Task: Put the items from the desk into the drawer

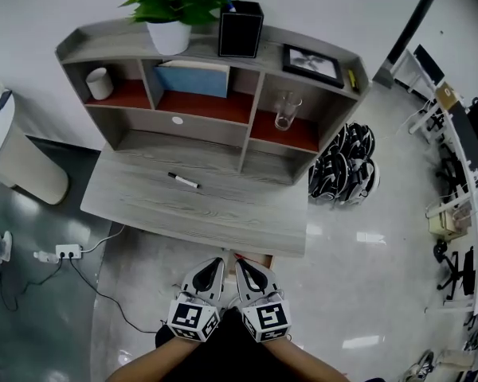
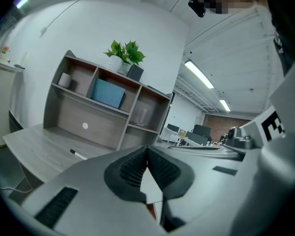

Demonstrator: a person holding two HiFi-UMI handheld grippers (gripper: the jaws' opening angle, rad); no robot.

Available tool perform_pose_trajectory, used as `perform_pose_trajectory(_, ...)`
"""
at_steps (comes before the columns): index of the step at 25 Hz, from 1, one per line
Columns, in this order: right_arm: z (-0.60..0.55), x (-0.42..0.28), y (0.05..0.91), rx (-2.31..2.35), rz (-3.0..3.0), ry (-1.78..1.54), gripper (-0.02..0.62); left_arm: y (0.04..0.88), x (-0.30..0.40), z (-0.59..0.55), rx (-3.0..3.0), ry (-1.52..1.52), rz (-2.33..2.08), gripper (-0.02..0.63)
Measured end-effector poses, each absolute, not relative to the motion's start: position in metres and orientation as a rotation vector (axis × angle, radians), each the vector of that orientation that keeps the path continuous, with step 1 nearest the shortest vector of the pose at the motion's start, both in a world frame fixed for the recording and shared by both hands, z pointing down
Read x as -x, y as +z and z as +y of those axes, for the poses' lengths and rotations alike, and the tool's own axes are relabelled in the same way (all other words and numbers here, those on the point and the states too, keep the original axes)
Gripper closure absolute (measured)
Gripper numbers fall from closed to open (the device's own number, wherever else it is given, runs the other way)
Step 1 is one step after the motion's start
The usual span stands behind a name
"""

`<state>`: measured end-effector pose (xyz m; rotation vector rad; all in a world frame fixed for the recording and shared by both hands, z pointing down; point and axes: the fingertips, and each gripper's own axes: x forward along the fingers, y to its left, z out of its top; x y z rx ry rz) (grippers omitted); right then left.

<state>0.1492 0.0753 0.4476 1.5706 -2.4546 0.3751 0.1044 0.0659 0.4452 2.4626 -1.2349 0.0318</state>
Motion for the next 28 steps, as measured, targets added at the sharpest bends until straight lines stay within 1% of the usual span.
perform_pose_trajectory(9, 0.049, -0.093, 0.422, -1.540, -2.516, 0.329, 0.574, 0.420, -0.045, 0.040, -2.482, -0.045, -1.312, 0.594)
perform_pose_trajectory(11, 0.046, -0.078, 0.423, -1.522, -2.515, 0.331, 0.574, 0.418, -0.030, 0.035, -2.469, -0.075, -1.304, 0.594)
perform_pose_trajectory(19, 0.032, -0.016, 0.434, -1.415, -2.518, 0.400, 0.574, 0.426, 0.036, 0.014, -2.472, -0.043, -1.328, 0.594)
perform_pose_trajectory(24, 0.016, 0.020, 0.446, -1.369, -2.506, 0.378, 0.574, 0.432, 0.084, -0.003, -2.491, -0.020, -1.351, 0.594)
perform_pose_trajectory(28, -0.004, 0.039, 0.455, -1.357, -2.471, 0.361, 0.572, 0.439, 0.107, -0.015, -2.485, 0.000, -1.369, 0.594)
